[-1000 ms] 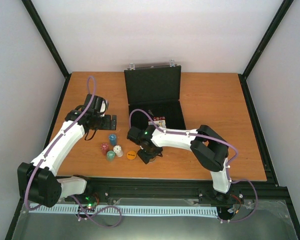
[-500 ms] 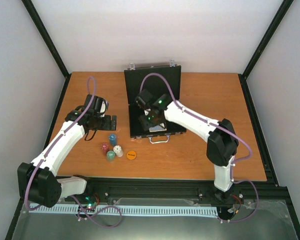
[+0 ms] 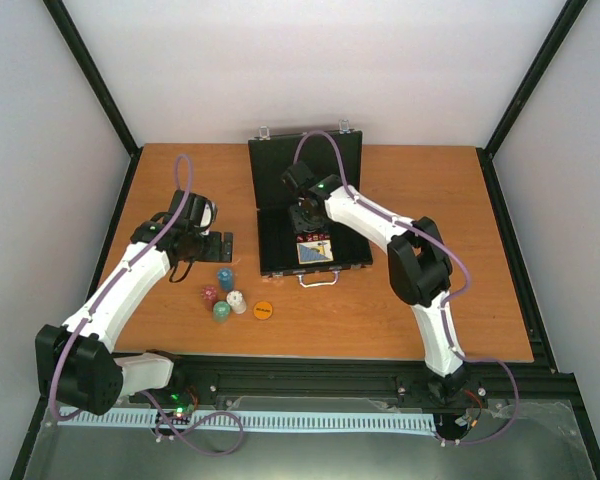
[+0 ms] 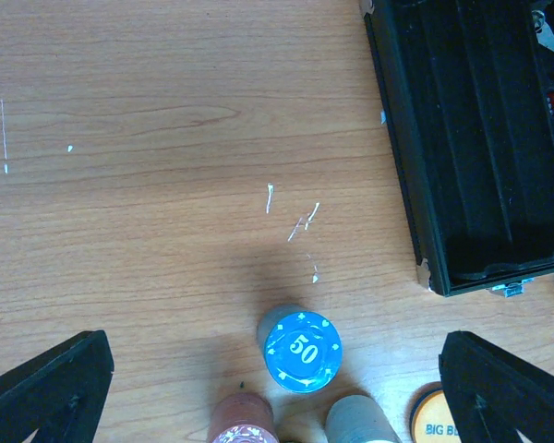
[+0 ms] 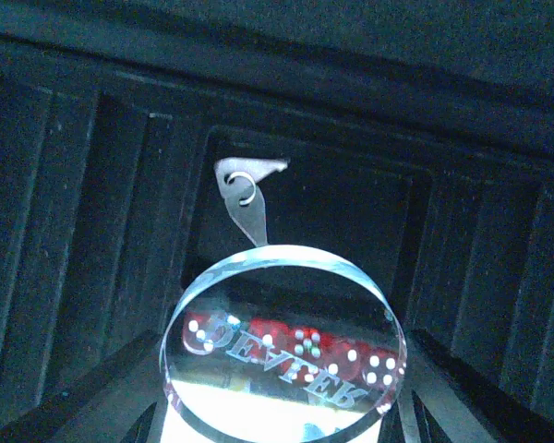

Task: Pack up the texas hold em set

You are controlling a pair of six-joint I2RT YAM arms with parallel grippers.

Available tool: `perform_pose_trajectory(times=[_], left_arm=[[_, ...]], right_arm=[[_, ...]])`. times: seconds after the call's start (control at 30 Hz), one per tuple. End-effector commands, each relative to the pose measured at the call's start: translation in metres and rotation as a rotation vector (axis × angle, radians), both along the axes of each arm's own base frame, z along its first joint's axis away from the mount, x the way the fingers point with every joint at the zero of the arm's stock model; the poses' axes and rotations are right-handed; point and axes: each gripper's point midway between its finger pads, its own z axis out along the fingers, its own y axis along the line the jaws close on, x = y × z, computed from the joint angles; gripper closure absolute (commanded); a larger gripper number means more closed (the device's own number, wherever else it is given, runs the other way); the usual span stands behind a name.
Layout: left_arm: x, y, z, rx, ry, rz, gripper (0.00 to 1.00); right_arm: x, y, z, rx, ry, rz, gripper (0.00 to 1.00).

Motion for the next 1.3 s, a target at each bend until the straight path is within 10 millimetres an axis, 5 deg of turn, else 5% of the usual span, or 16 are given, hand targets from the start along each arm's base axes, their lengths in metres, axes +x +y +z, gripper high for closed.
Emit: perform_pose_trajectory(times=[0.0,0.97,1.27], left_arm=[[-0.001,0.002,0.002,0.002,-0.005,0.017,0.00],[0.002,0.005,-0.003,0.018,0.018,0.045,0.00],[0.004,0.003,-0.004,0.012,0.020,0.049,0.00]], right_arm=[[0.025,0.010,0.010,0.043,-0.105,-0.015,0.53],[0.049,-0.014,-0.052,-0.085,-0.067,-0.056,0.52],[0.043,-0.015,-0.062,-0.094,-0.026,-0.033,0.34]])
